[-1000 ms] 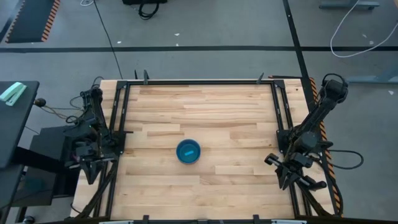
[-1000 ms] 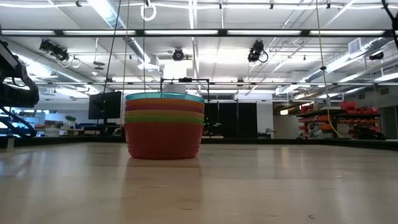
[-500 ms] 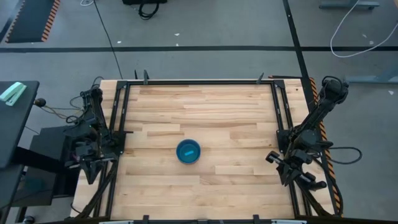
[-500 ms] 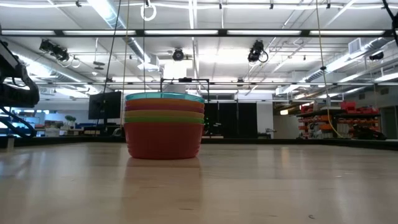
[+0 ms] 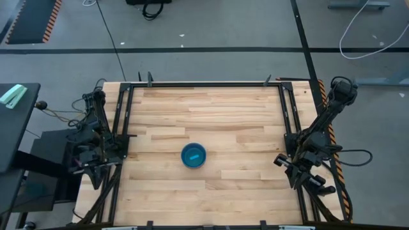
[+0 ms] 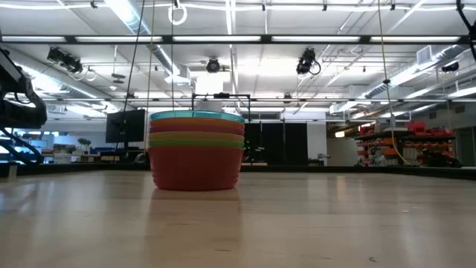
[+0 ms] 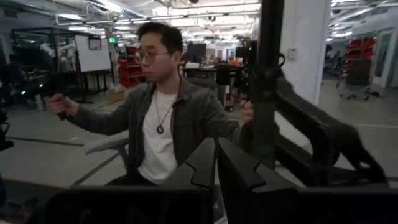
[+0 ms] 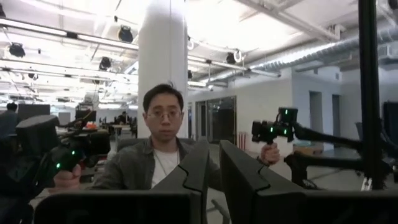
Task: Nest bowls inside each other
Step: Return to Home Position
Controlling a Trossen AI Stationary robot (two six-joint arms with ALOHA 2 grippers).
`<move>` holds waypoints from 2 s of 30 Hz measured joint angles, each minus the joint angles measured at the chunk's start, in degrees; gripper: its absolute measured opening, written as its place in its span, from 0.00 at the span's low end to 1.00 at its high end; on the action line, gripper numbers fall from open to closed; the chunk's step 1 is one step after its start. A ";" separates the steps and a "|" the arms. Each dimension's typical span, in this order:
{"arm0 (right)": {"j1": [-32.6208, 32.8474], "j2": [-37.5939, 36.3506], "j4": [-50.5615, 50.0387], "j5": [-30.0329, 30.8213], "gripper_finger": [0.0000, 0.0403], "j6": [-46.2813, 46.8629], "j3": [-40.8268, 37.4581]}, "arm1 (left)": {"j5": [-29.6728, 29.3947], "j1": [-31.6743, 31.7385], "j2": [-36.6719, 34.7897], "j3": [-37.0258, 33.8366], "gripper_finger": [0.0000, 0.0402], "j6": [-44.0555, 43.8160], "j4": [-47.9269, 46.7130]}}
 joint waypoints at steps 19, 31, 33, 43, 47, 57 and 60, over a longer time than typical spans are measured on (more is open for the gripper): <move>0.00 -18.92 -18.21 -0.61 0.12 -0.50 0.00 | -0.77 0.00 0.02 0.00 0.06 2.18 -4.78; 0.00 -30.34 -29.57 -0.61 0.12 -0.43 0.00 | -1.42 0.00 0.02 0.00 0.09 2.78 -5.85; 0.00 -32.18 -31.34 -0.61 0.12 -0.65 0.00 | -1.42 0.00 0.02 0.00 0.08 2.82 -5.89; 0.00 -39.85 -38.26 -0.61 0.12 -0.60 0.02 | -1.42 0.00 0.02 0.00 0.07 3.38 -7.33; 0.00 -42.92 -40.88 -0.61 0.12 -0.58 0.02 | -1.42 0.00 0.02 0.00 0.09 3.37 -7.53; -0.02 -48.03 -44.65 -0.59 0.12 -0.52 0.04 | -1.42 0.00 0.00 0.00 0.06 3.65 -8.60; -0.02 -48.05 -44.69 -0.59 0.12 -0.03 0.04 | -1.40 0.00 0.00 0.00 0.06 3.65 -9.20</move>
